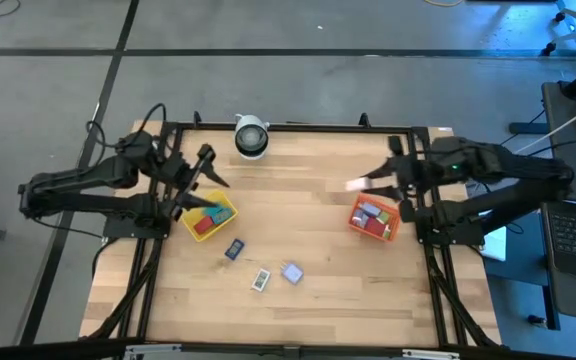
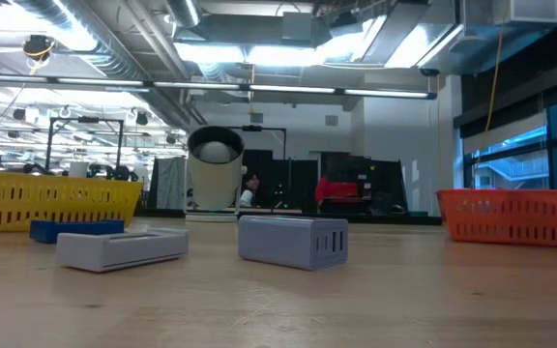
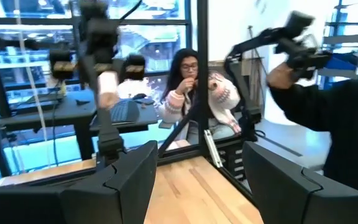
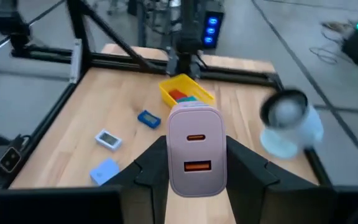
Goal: Pick & Place Office items
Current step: Put the pink charger adapter into the orange basket
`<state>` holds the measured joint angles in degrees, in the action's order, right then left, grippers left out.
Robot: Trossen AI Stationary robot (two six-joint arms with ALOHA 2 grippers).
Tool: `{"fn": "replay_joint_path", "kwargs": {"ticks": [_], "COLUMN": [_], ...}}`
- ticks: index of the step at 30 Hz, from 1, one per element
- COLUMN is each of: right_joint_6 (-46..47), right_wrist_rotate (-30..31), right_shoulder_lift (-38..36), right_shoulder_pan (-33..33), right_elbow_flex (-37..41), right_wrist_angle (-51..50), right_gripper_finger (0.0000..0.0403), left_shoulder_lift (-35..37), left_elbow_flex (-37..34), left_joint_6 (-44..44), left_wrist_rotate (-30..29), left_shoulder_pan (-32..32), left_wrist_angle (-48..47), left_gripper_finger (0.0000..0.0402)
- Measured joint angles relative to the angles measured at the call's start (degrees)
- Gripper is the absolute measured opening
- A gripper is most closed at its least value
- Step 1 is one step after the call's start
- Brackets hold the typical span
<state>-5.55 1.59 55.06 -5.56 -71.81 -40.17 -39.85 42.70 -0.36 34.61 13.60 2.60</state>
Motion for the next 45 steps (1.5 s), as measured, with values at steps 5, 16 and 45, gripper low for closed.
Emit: {"fn": "replay_joint_path", "kwargs": {"ticks": [5,16,45], "right_joint_6": [6.6,19.3,62.0], "right_wrist_rotate": [2.2,6.6,17.0], "right_shoulder_lift": [-12.8,-33.5,-25.7], "right_shoulder_pan": [0.0,0.0,-3.2], "right_elbow_flex": [16.3,41.0,55.6], "right_wrist_angle": [5.7,10.8,9.6], "right_gripper_finger": [0.0121,0.0121,0.012], "left_shoulder_lift": [1.6,0.1,-2.6], "left_elbow_flex": [0.0,-3.7,-21.6], "left_joint_6": [1.9,6.2,-20.5], "left_wrist_rotate": [-0.6,-21.1,-38.1], "left_shoulder_pan": [-3.4,-6.8,-14.6], "left_wrist_angle": [-1.7,-7.4,15.2], "left_gripper_finger": [0.0231,0.023,0.0229]}}
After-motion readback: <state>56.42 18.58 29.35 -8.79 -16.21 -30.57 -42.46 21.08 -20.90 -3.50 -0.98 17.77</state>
